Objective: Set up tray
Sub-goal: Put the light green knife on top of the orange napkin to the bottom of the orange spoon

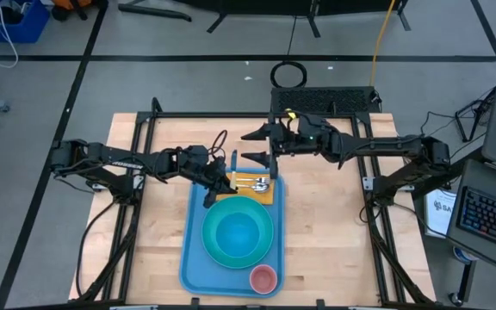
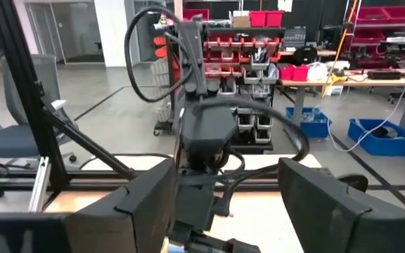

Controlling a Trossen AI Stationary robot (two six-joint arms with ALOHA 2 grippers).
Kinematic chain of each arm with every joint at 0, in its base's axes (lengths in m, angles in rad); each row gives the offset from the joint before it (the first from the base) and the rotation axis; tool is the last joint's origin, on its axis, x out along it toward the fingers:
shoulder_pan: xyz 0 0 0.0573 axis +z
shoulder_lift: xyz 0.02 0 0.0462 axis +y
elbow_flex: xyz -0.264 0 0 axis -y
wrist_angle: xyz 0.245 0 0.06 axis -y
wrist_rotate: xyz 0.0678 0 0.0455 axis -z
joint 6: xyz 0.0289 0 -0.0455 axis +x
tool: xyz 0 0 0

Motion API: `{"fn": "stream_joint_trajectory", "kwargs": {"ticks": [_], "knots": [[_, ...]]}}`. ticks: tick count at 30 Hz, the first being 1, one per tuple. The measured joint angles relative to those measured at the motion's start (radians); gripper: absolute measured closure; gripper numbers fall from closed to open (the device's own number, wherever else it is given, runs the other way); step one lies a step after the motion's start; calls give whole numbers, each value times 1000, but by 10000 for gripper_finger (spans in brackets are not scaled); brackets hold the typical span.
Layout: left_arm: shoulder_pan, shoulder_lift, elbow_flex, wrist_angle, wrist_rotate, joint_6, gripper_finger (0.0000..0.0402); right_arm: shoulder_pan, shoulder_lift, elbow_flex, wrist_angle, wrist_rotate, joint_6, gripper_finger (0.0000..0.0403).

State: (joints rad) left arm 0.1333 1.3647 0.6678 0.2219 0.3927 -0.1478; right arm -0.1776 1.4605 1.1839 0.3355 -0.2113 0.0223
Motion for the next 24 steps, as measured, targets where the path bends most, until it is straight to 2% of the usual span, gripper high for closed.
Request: {"fn": "stream_joint_trajectory", "kwargs": {"ticks": [7, 12, 24], "knots": [[0, 0, 0, 1, -32, -8, 353, 18, 1, -1, -23, 6, -17, 160], [0, 0, 0, -10, -62, -12, 353, 38, 1, -1, -39, 78, -66, 160], [0, 0, 0, -9, -80, -19, 353, 38, 1, -1, -57, 79, -71, 160]]}}
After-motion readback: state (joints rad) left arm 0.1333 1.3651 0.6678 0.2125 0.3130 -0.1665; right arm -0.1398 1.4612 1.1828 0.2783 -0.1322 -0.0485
